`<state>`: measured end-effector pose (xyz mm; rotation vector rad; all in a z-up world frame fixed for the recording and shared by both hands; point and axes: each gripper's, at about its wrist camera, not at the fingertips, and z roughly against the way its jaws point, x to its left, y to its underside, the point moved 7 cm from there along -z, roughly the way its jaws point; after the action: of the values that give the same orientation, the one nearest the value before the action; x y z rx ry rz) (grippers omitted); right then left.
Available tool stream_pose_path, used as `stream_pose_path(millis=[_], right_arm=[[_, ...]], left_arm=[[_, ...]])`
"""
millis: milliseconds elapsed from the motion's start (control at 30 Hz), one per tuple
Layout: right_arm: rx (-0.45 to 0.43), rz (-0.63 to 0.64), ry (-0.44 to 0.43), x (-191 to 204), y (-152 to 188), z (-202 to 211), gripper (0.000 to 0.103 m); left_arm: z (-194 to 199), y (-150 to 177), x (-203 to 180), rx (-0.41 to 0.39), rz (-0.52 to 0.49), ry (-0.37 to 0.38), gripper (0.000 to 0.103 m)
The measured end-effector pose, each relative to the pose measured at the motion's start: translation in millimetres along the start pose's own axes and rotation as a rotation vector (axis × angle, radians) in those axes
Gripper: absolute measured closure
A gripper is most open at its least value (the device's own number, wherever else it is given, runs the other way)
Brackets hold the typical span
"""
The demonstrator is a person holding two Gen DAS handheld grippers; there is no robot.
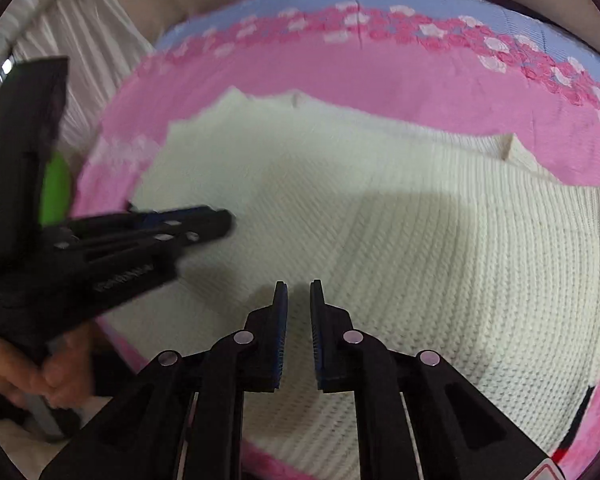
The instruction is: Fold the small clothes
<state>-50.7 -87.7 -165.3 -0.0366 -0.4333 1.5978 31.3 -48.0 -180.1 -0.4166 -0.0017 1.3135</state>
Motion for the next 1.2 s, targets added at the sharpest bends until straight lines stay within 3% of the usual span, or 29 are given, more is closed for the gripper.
stream_pose_path(millis=[100,167,233,267,333,433,467,500,567,600,667,733,767,800,933,1133,1200], right_arm=[[-0.026,-0.186,0.055,-66.6,21.6,20.9,0.101],[-0.06,-0.334,0.128,-121.2,44.0,44.5,0.099],[-0.041,-0.458,0.234,-177.4,74.3,57.8,0.103],[-0.034,-0.491,0.229,-195.6,85.4,59.9,0.103],[-0.055,-0.53,0.181,-197.5,85.9,68.6,0.103],[-0.133,-0.429,0.233,-170.7,56.9,88.3,0.095],[-0.167,-0.406,0.242,-163.5,41.8,93.4,0.083],[-0.192,-0.397,0.252,-160.2,30.4,95.1,0.057],[-0.248,-0.386,0.305,-167.3,10.2,94.4,0.039],[-0.245,-0.385,0.34,-175.5,3.8,88.4,0.039],[-0.196,-0.417,0.328,-191.0,-3.6,67.2,0.043],[-0.177,-0.453,0.283,-199.5,-6.6,53.9,0.07],[-0.175,-0.46,0.268,-200.8,-7.7,51.0,0.092],[-0.187,-0.472,0.263,-203.1,-7.4,52.3,0.096],[-0.266,-0.533,0.278,-215.5,-7.4,68.6,0.096],[-0.19,-0.469,0.331,-218.3,-10.2,44.3,0.096],[-0.199,-0.482,0.328,-214.5,-13.2,56.2,0.093]], left_arm=[[1.3,3.0,28.9,0.005,0.073,-0.023,0.084],[0.6,5.3,36.8,0.004,0.108,0.007,0.084],[1.8,4.5,34.1,0.001,0.083,-0.014,0.084],[3.0,3.5,31.5,0.001,0.067,-0.035,0.084],[6.5,2.8,24.0,0.004,0.044,-0.057,0.084],[6.8,3.1,19.5,0.005,0.026,-0.072,0.084],[6.1,3.0,19.8,0.006,0.026,-0.075,0.084],[6.1,3.9,20.1,0.006,0.027,-0.075,0.084],[5.2,3.7,19.7,0.006,0.026,-0.076,0.084],[5.8,4.6,20.0,0.005,0.026,-0.077,0.084],[6.2,5.1,20.7,0.006,0.024,-0.079,0.084],[5.6,5.0,21.3,0.005,0.02,-0.082,0.083],[4.5,4.2,20.0,0.005,0.022,-0.083,0.083],[3.0,3.4,19.4,0.004,0.022,-0.083,0.083],[2.0,4.4,19.8,-0.001,0.02,-0.083,0.083],[4.0,5.1,21.4,-0.006,0.04,-0.07,0.083],[23.1,1.8,27.5,-0.045,0.107,-0.011,0.083]])
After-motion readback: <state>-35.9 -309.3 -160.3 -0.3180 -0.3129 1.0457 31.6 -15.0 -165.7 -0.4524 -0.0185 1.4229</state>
